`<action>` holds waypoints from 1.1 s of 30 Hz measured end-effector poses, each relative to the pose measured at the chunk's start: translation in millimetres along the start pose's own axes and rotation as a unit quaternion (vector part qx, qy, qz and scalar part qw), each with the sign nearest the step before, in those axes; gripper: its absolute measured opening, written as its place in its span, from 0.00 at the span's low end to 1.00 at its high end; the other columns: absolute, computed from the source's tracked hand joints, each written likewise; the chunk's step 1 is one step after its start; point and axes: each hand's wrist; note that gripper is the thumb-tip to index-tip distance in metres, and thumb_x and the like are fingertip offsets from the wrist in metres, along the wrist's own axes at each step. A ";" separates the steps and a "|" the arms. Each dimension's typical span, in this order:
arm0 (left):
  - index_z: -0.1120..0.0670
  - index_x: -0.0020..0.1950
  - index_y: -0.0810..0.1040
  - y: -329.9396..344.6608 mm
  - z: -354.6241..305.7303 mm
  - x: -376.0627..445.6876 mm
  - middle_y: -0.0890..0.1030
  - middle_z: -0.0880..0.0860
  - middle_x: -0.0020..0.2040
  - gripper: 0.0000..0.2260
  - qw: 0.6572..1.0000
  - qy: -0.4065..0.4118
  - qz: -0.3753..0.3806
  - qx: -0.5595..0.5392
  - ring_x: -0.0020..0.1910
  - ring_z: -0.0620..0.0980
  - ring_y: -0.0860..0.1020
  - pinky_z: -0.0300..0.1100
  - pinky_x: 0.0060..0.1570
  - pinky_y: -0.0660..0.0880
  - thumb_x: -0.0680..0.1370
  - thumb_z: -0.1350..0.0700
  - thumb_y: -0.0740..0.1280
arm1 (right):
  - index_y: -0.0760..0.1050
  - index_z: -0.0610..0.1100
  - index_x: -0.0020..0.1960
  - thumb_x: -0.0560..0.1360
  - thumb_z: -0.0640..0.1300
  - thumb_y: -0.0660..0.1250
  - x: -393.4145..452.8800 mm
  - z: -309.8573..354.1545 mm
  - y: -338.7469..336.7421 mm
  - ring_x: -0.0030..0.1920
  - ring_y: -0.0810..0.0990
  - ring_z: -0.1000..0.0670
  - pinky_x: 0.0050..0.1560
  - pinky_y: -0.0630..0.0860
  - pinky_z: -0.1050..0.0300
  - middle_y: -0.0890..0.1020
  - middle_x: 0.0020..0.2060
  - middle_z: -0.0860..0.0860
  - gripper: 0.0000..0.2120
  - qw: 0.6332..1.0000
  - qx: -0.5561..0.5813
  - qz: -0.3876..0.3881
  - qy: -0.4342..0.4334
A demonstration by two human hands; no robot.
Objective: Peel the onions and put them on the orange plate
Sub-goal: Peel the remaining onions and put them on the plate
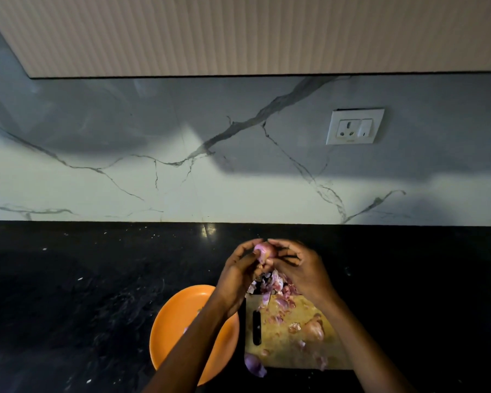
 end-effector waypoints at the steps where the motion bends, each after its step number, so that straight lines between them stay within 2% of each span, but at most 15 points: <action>1: 0.60 0.66 0.75 -0.4 -1.0 0.3 0.82 0.61 0.59 0.19 1.000 -0.004 0.008 -0.002 0.55 0.54 0.81 0.44 0.55 0.79 0.77 0.57 0.66 | 0.80 0.55 0.62 0.72 0.42 0.77 0.4 1.0 -0.2 0.54 0.84 0.55 0.56 0.82 0.55 0.85 0.54 0.54 0.20 1.000 0.001 -0.001 -0.004; 7: 0.64 0.67 0.74 -1.4 -6.6 0.9 0.81 0.65 0.59 0.20 0.999 -0.002 0.035 -0.018 0.56 0.57 0.82 0.42 0.53 0.81 0.76 0.59 0.65 | 0.78 0.56 0.64 0.74 0.39 0.74 1.9 6.6 -5.6 0.57 0.83 0.56 0.57 0.79 0.61 0.84 0.57 0.53 0.22 0.999 0.016 0.016 -0.023; 12: 0.62 0.66 0.75 -1.7 -3.7 1.2 0.82 0.62 0.57 0.14 0.999 0.017 0.039 -0.002 0.55 0.56 0.82 0.43 0.53 0.80 0.80 0.62 0.63 | 0.79 0.57 0.62 0.73 0.38 0.75 0.5 7.7 -5.3 0.56 0.84 0.55 0.58 0.79 0.61 0.84 0.56 0.54 0.22 0.999 0.028 0.007 -0.033; 17: 0.62 0.66 0.75 0.9 -3.4 -0.1 0.82 0.61 0.58 0.17 0.999 0.033 0.037 -0.003 0.56 0.56 0.82 0.44 0.55 0.80 0.78 0.59 0.65 | 0.80 0.57 0.61 0.70 0.42 0.76 0.1 8.9 -4.3 0.56 0.84 0.54 0.57 0.80 0.61 0.84 0.55 0.58 0.21 0.999 0.031 0.000 -0.042; 20: 0.62 0.66 0.75 1.3 -1.6 0.4 0.82 0.62 0.59 0.16 0.999 0.037 0.037 -0.003 0.57 0.56 0.81 0.45 0.56 0.79 0.80 0.59 0.66 | 0.80 0.54 0.61 0.69 0.43 0.76 -1.3 11.0 -4.4 0.56 0.84 0.54 0.57 0.79 0.62 0.83 0.55 0.55 0.21 0.998 0.034 -0.004 -0.051; 26: 0.61 0.65 0.75 3.8 1.5 -0.6 0.81 0.60 0.59 0.15 0.999 0.044 0.024 -0.009 0.57 0.54 0.81 0.45 0.54 0.79 0.80 0.58 0.67 | 0.80 0.54 0.59 0.68 0.41 0.76 -3.9 10.5 -4.1 0.57 0.84 0.51 0.58 0.80 0.58 0.82 0.57 0.51 0.21 0.997 0.047 0.005 -0.068; 30: 0.61 0.63 0.75 6.2 3.3 0.4 0.80 0.60 0.57 0.13 0.999 0.042 0.008 -0.001 0.54 0.53 0.81 0.44 0.52 0.80 0.79 0.59 0.64 | 0.81 0.54 0.59 0.68 0.41 0.76 -4.0 10.2 -2.7 0.56 0.84 0.52 0.57 0.80 0.59 0.82 0.57 0.52 0.20 0.997 0.044 0.007 -0.068; 33: 0.61 0.64 0.75 5.2 1.8 2.8 0.81 0.59 0.57 0.14 0.999 0.027 0.019 0.000 0.56 0.54 0.80 0.44 0.53 0.79 0.81 0.57 0.66 | 0.80 0.55 0.59 0.70 0.40 0.76 -4.1 6.5 -3.2 0.56 0.84 0.54 0.57 0.80 0.60 0.83 0.57 0.54 0.20 0.998 0.023 -0.004 -0.066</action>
Point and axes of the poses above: each hand's wrist, its own x-axis towards the middle knuckle, its own y-axis out of the palm, z = x × y
